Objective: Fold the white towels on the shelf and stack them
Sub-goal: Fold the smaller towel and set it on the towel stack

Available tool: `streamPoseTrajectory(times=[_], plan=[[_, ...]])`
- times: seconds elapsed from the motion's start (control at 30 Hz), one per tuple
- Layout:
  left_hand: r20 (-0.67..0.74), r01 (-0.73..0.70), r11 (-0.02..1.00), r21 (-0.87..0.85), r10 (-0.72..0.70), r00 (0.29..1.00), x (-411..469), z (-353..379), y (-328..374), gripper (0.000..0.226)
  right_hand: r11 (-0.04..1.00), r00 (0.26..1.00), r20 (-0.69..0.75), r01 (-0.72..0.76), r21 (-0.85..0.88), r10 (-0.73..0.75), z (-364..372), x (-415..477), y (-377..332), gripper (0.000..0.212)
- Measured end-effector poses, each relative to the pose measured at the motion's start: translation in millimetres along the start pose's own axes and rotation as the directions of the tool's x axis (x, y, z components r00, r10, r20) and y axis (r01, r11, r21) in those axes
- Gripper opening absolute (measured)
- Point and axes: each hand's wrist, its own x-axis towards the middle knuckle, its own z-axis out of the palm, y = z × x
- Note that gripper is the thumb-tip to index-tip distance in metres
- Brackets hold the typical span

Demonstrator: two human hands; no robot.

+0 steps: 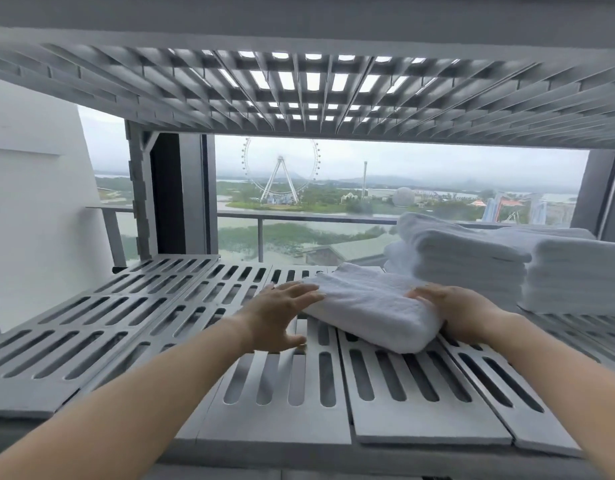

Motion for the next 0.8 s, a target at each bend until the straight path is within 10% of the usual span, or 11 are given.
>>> streamPoseTrajectory(times=[0.23,0.5,0.8], plan=[[0.003,-0.059,0.961,0.269,0.061,0.998,42.5,14.6,26.9,0.08,0.967,0.991,-0.131,0.023,0.253,0.011,-11.3,2.4,-27.6,0.034],[-0.068,-0.065,0.931,0.358,0.096,0.993,65.9,19.3,37.5,0.059,0.994,1.0,0.019,0.007,-0.112,-0.005,7.8,-0.1,-67.8,0.079],[-0.082,-0.152,0.988,0.028,0.154,0.985,56.4,5.3,33.9,0.054,0.882,0.998,0.01,-0.063,0.467,0.066,-8.9,-20.3,-15.4,0.065]])
